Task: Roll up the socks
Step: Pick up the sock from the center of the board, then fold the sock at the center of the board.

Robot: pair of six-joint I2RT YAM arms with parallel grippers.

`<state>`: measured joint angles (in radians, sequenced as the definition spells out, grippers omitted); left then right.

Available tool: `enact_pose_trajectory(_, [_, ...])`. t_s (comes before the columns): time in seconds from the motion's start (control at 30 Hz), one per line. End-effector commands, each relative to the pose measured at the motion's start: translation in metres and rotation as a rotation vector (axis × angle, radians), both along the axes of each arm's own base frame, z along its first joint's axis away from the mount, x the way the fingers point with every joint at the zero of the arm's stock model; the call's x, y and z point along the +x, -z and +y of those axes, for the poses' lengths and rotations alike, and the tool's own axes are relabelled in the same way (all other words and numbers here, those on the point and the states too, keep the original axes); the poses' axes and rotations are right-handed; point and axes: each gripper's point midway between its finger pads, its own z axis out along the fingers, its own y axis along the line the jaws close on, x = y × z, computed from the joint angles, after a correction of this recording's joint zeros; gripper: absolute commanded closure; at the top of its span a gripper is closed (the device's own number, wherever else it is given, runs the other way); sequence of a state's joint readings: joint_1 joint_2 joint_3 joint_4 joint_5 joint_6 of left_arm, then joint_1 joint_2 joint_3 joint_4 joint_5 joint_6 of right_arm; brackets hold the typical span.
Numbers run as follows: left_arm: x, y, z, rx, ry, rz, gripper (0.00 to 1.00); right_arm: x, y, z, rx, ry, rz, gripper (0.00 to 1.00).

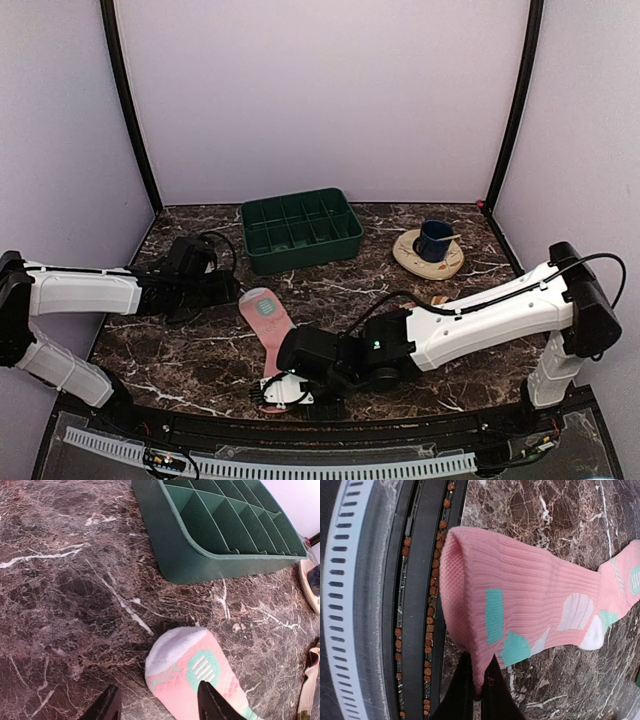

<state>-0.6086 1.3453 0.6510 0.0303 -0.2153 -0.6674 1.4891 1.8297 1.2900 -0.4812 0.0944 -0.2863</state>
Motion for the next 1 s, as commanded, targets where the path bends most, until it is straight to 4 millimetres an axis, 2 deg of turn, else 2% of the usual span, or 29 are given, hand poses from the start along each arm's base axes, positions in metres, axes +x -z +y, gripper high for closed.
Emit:
enact_pose_trajectory(0.0, [-0.010, -0.002, -0.018, -0.006, 0.080, -0.010, 0.46, -0.008, -0.042, 0.002, 0.054, 0.043, 0.047, 1.00])
enact_pose_trajectory(0.33, [-0.016, -0.014, -0.028, -0.013, 0.112, -0.045, 0.45, 0.006, -0.077, 0.015, 0.021, 0.066, -0.014, 1.00])
enact_pose_trajectory(0.47, [-0.020, -0.018, -0.038, -0.055, 0.161, -0.065, 0.46, 0.019, -0.084, 0.022, 0.012, 0.079, -0.037, 1.00])
enact_pose_trajectory(0.6, [-0.030, -0.023, -0.056, -0.134, 0.252, -0.089, 0.51, 0.032, -0.084, 0.023, -0.003, 0.096, -0.062, 1.00])
enact_pose_trajectory(0.77, [-0.046, -0.014, -0.067, -0.181, 0.329, -0.034, 0.57, 0.041, -0.083, 0.021, -0.006, 0.104, -0.058, 1.00])
enact_pose_trajectory(0.97, [-0.066, 0.006, -0.077, -0.232, 0.376, 0.096, 0.64, 0.044, -0.083, 0.020, -0.009, 0.090, -0.060, 1.00])
